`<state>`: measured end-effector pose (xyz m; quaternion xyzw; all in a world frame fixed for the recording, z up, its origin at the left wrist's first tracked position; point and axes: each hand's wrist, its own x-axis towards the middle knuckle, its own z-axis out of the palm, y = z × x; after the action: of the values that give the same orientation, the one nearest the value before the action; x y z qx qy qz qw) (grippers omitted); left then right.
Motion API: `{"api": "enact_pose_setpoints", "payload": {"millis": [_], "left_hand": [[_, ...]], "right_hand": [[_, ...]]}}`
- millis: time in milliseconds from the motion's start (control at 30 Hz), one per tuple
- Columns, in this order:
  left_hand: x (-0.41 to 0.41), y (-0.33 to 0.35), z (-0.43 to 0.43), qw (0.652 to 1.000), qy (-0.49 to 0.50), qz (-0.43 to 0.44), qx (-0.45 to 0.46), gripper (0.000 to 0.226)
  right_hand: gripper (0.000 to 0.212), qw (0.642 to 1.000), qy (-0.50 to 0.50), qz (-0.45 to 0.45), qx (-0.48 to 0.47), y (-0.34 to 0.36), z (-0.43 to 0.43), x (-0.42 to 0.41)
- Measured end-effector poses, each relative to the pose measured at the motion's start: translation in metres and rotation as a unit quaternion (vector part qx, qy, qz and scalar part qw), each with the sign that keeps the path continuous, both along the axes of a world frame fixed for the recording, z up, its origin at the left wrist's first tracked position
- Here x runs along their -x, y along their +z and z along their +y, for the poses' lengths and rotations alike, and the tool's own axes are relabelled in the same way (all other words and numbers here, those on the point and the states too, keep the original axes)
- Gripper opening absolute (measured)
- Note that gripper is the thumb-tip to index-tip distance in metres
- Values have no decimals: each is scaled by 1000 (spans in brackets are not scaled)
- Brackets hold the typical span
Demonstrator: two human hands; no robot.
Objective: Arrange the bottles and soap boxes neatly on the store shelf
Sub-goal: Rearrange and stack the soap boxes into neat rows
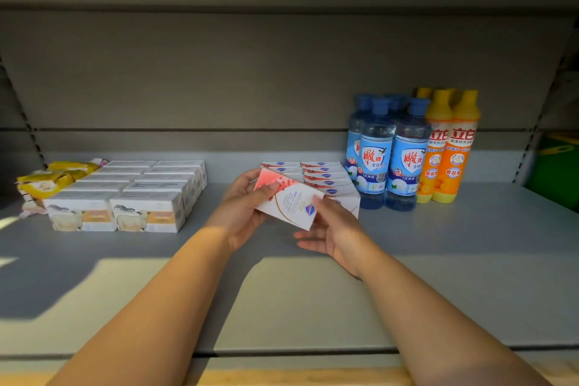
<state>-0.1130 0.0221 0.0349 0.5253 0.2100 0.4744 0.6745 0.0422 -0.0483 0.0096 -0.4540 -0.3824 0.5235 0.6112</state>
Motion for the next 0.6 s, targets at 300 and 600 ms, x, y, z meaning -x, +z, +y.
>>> {"api": "enact_pose_setpoints", "payload": {"millis": [300, 600], "left_hand": [[3, 4, -6, 992, -117, 50, 19, 50], [5, 1, 1, 985, -77, 35, 151, 42]], "right_hand": [[20, 982, -103, -55, -150, -1, -2, 0], [51, 904, -138, -270, -301, -5, -7, 7]]}}
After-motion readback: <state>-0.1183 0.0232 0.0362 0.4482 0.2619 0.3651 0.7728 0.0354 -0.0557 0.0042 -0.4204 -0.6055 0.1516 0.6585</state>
